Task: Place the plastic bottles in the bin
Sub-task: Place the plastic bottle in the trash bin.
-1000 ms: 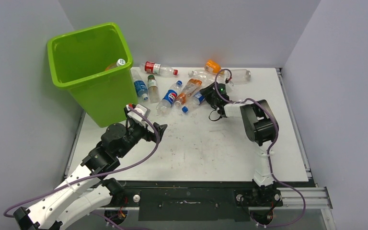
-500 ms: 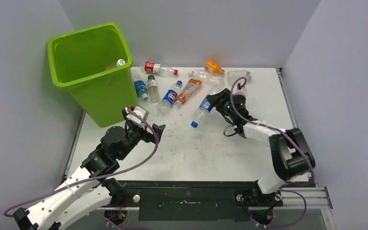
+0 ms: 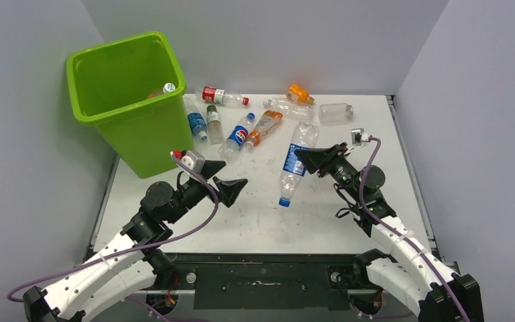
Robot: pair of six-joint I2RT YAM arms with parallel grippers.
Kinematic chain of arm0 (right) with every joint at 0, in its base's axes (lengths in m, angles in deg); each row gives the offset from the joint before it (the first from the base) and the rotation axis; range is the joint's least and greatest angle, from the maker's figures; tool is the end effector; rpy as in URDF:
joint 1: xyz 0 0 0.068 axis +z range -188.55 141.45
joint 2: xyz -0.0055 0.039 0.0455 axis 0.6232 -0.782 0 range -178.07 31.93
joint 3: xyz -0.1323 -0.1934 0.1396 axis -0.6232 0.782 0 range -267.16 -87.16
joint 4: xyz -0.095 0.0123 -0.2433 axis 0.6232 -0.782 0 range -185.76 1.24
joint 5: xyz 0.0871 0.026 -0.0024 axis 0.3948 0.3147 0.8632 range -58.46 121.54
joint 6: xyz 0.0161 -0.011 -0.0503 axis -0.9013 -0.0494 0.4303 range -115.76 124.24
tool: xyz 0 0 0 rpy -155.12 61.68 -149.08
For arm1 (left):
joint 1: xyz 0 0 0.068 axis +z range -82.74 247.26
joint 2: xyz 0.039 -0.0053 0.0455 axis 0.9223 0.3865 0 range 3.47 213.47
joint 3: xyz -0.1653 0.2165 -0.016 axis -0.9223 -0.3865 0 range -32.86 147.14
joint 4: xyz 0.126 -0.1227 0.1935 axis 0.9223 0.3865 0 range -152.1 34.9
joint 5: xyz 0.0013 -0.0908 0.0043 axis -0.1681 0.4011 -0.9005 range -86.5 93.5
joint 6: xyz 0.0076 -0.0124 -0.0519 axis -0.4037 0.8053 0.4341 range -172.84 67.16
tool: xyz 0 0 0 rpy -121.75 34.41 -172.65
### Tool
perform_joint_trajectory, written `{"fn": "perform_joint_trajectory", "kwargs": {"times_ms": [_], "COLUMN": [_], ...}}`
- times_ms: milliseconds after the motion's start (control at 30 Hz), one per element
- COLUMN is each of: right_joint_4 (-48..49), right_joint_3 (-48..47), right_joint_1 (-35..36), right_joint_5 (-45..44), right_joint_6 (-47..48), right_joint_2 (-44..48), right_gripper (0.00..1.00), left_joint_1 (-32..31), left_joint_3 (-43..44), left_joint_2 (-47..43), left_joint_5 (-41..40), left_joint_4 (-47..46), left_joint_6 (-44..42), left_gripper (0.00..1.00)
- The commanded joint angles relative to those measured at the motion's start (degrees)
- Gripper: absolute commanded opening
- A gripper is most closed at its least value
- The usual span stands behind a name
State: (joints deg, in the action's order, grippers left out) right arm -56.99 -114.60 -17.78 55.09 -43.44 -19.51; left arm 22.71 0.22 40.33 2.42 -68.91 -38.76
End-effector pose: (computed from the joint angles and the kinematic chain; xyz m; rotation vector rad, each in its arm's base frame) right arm 0.1908 0.0876 0.2895 0.0005 1.5770 1.2528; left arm 0.1192 -0.1163 0.3214 0.3982 1.5213 -0.7986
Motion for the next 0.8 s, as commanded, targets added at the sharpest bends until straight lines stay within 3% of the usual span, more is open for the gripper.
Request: {"fn": "perform_joint_trajectory", "kwargs": {"times_ms": [0,200,333,767], "right_joint_4": [3.0,6.2,7.6,18.0], "right_joint_3": [-0.4,-0.8,-1.3,1.6], "right_joint_1": [1.1,3.9,7.1,11.0], "right_joint_5": [6.8,8.1,7.0,-2.4], "right_joint_6": [0.4,-0.7,-0.5,-1.2], "right_joint_2": [4.4,6.1,6.0,6.1], "right_gripper": [0.29,0.3,0.3,0.29], "left_joint_1": [-0.4,-0.4,-1.1,-6.8], "left_joint_3": [-0.8,-1.2,0.8,-0.6], "left_joint_2": [3.5,9.1,12.9,19.5], "left_joint_5": [12.5,24.5,28.7,30.0], "left_joint_4": [-14.7,-22.5,-22.5,-26.9], "left_joint_6": [12.7,18.9,20.9,23.6], "left_gripper": [0.96,0.96,0.96,0.96]}}
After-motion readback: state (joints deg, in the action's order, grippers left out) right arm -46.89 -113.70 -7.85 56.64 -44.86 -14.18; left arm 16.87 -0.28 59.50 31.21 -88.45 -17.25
